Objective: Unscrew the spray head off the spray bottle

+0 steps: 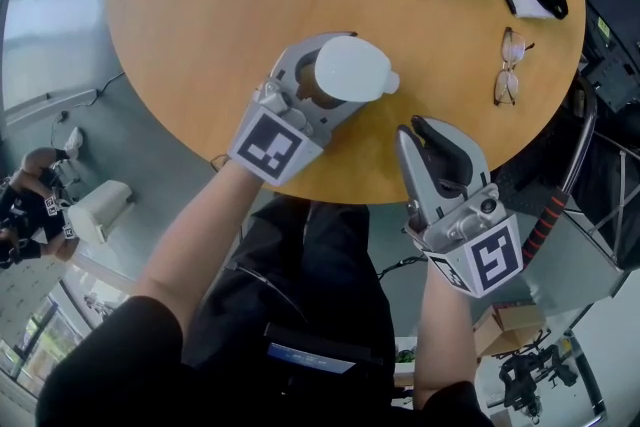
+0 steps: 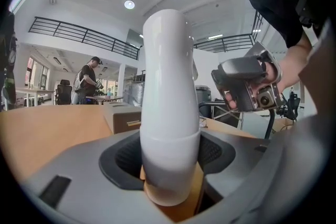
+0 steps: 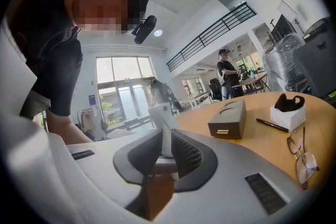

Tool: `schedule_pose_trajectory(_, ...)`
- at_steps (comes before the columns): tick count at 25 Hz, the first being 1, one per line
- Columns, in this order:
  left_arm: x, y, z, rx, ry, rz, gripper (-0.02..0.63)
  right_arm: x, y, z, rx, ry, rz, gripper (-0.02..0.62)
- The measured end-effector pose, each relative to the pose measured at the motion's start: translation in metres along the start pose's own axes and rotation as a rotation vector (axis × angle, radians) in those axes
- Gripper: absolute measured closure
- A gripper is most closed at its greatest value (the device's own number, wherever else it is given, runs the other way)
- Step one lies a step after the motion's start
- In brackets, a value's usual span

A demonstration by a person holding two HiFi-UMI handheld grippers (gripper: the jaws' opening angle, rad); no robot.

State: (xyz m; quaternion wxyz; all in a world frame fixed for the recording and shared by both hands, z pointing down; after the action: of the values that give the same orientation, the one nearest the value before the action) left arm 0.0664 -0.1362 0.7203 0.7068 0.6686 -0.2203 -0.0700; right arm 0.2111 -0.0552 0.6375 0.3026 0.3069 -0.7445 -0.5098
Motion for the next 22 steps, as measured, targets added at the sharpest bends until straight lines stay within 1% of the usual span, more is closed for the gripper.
schedule_pose_trajectory(2, -0.007, -0.012, -0.004, -0.001, 0.013, -0.001, 0.302, -0.001, -0.009, 0.007, -0.018, -0.015, 0.003, 0.487)
schedule_pose_trajectory(4, -0.016, -0.028, -0.006, -0.013, 0.018, -0.013, 0.302, 0.0, -0.023, 0.014, -0.035, -0.035, -0.002, 0.469)
schedule_pose_trajectory(6, -0.025, -0.046, -0.009, -0.052, 0.024, -0.017, 0.302, -0.002, -0.04, 0.023, -0.042, -0.058, -0.015, 0.457)
schedule_pose_trajectory(8, -0.034, -0.067, -0.014, -0.081, 0.041, -0.004, 0.302, -0.005, -0.061, 0.034, -0.049, -0.079, -0.029, 0.446)
schedule_pose_trajectory(12, -0.056, -0.118, -0.028, -0.062, 0.065, 0.031, 0.302, -0.008, -0.113, 0.059, -0.093, -0.137, -0.014, 0.42)
schedule_pose_trajectory(14, -0.066, -0.142, -0.034, -0.074, 0.067, 0.046, 0.301, -0.01, -0.139, 0.074, -0.115, -0.16, -0.011, 0.38)
schedule_pose_trajectory(15, -0.07, -0.154, -0.038, -0.081, 0.068, 0.05, 0.301, -0.012, -0.152, 0.081, -0.127, -0.173, -0.015, 0.372)
schedule_pose_trajectory(17, -0.077, -0.176, -0.047, -0.097, 0.068, 0.057, 0.301, -0.015, -0.173, 0.095, -0.143, -0.196, -0.009, 0.308)
schedule_pose_trajectory(20, -0.084, -0.213, -0.062, -0.122, 0.067, 0.058, 0.301, -0.022, -0.2, 0.109, -0.157, -0.21, 0.023, 0.302)
schedule_pose_trajectory(22, -0.086, -0.235, -0.07, -0.121, 0.064, 0.054, 0.301, -0.025, -0.217, 0.112, -0.173, -0.224, 0.038, 0.299)
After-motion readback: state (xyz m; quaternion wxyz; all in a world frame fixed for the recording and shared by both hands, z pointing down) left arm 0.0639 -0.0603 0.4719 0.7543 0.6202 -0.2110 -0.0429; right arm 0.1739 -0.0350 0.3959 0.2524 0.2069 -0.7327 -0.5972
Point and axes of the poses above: the fingertips, and each gripper's own axes: x forward along the fingers, z to its left, y out of its underside, the point moved 8 cm from there along -x, backward along the fingers, and after that the axes turned 1 degree about y, right-handed, at the moved point
